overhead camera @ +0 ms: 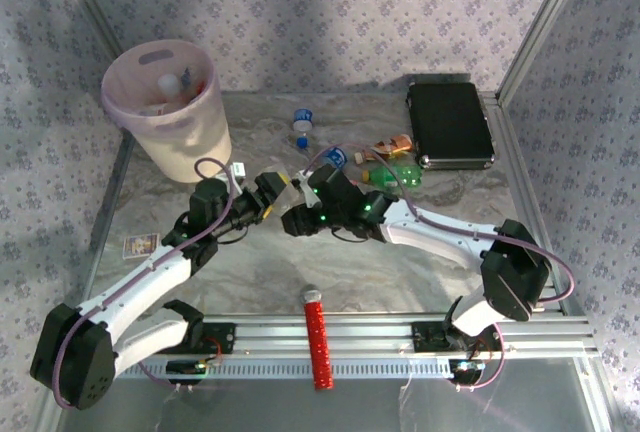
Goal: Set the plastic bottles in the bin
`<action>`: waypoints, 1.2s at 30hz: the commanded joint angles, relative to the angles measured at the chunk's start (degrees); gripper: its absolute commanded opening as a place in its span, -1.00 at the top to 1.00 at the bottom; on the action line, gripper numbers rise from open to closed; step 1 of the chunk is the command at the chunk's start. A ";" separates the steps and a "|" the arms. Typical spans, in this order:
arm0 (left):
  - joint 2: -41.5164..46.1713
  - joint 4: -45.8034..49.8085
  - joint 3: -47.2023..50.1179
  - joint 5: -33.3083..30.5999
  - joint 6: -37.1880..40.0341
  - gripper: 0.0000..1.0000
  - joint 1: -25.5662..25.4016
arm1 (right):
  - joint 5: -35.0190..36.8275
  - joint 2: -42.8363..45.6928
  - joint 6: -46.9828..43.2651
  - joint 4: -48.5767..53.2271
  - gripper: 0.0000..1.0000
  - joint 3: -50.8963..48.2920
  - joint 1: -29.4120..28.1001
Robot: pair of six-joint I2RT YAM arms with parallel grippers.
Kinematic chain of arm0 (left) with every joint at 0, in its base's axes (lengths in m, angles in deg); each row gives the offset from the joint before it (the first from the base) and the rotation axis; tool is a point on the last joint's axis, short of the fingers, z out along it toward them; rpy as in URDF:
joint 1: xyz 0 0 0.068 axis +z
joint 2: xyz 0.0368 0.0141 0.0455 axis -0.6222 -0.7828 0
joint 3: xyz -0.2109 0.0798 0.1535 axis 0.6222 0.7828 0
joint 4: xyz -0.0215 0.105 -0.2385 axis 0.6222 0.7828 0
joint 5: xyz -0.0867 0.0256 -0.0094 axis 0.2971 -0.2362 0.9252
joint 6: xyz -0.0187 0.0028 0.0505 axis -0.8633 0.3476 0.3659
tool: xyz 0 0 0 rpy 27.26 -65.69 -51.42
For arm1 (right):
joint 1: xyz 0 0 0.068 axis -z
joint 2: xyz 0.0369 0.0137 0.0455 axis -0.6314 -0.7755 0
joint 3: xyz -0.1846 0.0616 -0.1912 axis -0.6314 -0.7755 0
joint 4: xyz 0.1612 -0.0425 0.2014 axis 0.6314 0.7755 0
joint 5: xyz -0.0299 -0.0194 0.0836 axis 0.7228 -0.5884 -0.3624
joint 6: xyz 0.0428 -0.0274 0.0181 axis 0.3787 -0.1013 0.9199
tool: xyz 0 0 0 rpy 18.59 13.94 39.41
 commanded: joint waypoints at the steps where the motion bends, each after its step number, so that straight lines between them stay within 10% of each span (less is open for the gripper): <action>1: -0.25 -2.09 -1.18 -0.99 0.53 -0.61 -0.40 | -1.35 1.25 1.04 -2.20 0.27 0.35 -0.31; 10: -0.14 0.73 -3.22 -1.73 1.78 -0.20 -0.35 | -2.07 0.64 0.43 -1.51 0.10 1.52 -0.14; 21: 0.54 15.58 -14.61 -1.03 12.10 -0.10 2.74 | 0.12 8.81 -4.17 6.28 -0.81 1.37 2.83; 36: -8.02 47.99 -54.21 8.84 36.20 -0.08 30.38 | 2.09 22.12 -2.73 13.03 -0.79 -9.97 10.20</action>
